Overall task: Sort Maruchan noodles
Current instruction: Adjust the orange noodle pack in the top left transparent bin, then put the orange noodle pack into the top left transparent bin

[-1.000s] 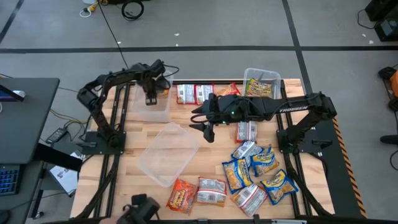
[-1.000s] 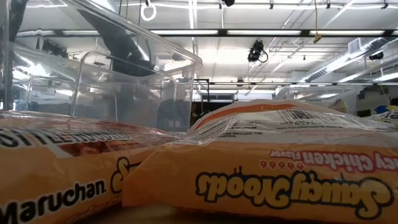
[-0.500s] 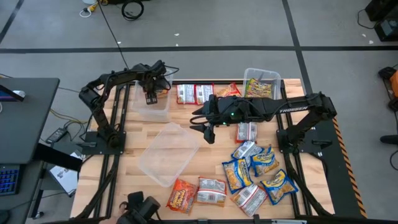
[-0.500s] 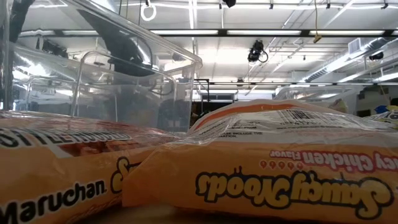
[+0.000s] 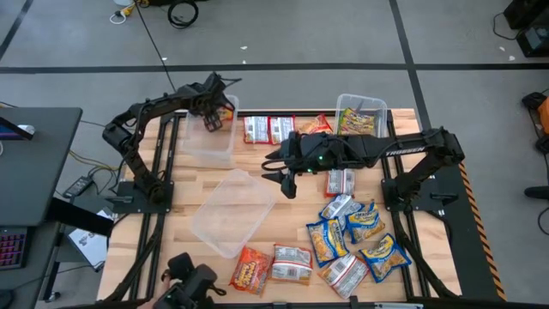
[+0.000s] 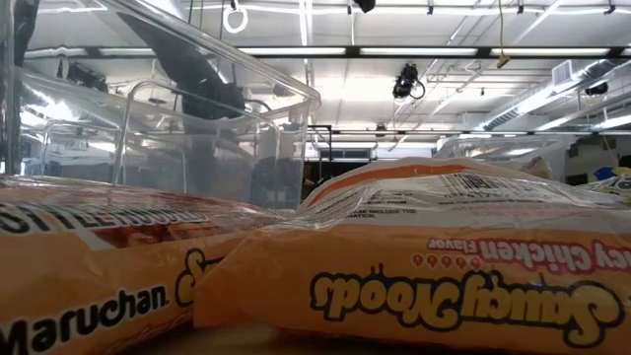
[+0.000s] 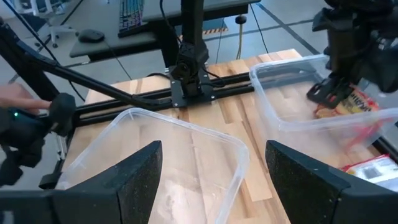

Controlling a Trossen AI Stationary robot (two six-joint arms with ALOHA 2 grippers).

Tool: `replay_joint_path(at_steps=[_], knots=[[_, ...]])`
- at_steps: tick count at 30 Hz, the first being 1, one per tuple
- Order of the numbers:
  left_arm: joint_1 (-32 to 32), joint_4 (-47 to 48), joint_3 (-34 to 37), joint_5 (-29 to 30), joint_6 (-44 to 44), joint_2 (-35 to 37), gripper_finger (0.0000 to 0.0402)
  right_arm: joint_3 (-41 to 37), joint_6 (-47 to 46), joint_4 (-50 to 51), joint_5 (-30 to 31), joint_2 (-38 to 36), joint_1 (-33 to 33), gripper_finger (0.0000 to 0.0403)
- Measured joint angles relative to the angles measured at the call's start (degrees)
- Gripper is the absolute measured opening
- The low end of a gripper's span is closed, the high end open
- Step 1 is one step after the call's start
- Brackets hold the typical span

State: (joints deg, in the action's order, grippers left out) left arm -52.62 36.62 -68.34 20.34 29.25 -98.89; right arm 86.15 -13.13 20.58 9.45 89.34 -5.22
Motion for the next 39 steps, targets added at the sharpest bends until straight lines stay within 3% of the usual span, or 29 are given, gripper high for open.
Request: replay_joint_path(at_steps=[6, 14, 19, 24, 28, 33, 39], knots=[[0.04, -0.11, 0.00, 3.99, -0.12, 0.10, 0.0210, 0.00, -0.26, 2.53, 3.33, 0.00, -1.24, 0.0289], [0.00, 1.11, 0.00, 4.62, -2.71, 4.14, 0.0210, -0.04, 1.67, 13.27, 4.59, 0.50, 1.45, 0.0289], [-0.26, 2.82, 0.02, 5.51, -3.59, 8.22, 0.0210, -4.23, 7.96, 12.61, 4.62, 0.62, 6.23, 0.0289], [-0.70, 5.17, 0.02, 4.56, -7.35, 13.95, 0.0210, -12.70, 10.33, 5.17, 5.53, 0.76, 14.97, 0.0283], [-0.70, 6.70, 0.02, -2.78, -10.85, 19.80, 0.0210, -14.00, 12.82, 3.22, 5.35, 3.91, 20.96, 0.0279], [-0.68, 6.18, 0.02, -17.31, -13.71, 26.95, 0.0210, -12.55, 21.43, 3.48, 1.78, 12.08, 25.63, 0.0279], [-0.68, 6.23, 0.02, -27.53, -13.67, 34.05, 0.0210, -12.02, 27.82, 0.03, 5.36, 19.81, 26.88, 0.0278]])
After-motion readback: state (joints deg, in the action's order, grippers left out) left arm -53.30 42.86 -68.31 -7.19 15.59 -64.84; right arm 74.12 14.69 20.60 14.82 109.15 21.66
